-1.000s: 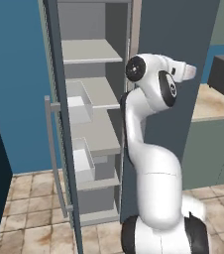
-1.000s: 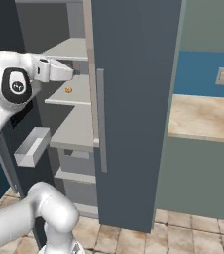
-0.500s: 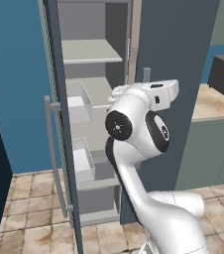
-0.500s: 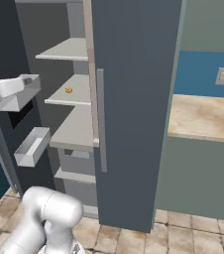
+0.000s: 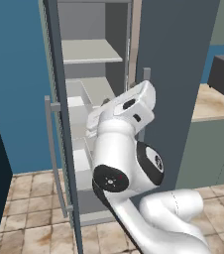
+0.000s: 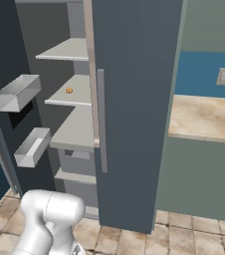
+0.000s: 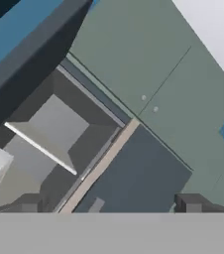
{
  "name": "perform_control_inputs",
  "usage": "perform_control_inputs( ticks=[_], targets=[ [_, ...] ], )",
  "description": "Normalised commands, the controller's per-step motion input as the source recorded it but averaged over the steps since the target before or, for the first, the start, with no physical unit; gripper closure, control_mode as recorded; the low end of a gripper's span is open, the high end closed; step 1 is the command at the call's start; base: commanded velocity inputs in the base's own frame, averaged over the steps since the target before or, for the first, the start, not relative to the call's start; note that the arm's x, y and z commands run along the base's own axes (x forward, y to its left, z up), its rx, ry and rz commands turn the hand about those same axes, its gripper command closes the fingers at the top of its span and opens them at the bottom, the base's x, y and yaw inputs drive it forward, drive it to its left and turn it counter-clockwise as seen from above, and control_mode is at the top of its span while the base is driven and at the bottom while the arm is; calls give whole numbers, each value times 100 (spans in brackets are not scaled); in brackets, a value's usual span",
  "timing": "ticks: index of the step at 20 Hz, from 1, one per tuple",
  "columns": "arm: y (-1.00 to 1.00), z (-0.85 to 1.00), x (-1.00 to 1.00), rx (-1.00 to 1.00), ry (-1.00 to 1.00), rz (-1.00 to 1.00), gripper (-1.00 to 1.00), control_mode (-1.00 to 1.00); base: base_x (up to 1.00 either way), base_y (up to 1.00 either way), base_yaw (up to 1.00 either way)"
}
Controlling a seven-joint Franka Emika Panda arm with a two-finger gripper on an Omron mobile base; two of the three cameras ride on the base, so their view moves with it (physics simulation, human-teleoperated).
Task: Pick up the frozen steak from the freezer, place it on any shelf in the fridge, and close the fridge and freezer doors when done.
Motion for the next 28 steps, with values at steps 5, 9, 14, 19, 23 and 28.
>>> perform_control_inputs(
  ticks=[5,9,14,19,23,28],
  targets=[
    [100,2,-26,-37,14,6,-100,-100,0,0,0],
    [100,0,28,-32,26,0,-100,-100,0,0,0],
    [100,0,62,-25,24,0,-100,-100,0,0,0],
    [82,-1,73,-19,25,0,-100,-100,0,0,0],
    [39,-1,96,-11,22,0,-100,-100,0,0,0],
    [12,-3,80,-8,12,-1,-100,-100,0,0,0]
  ],
)
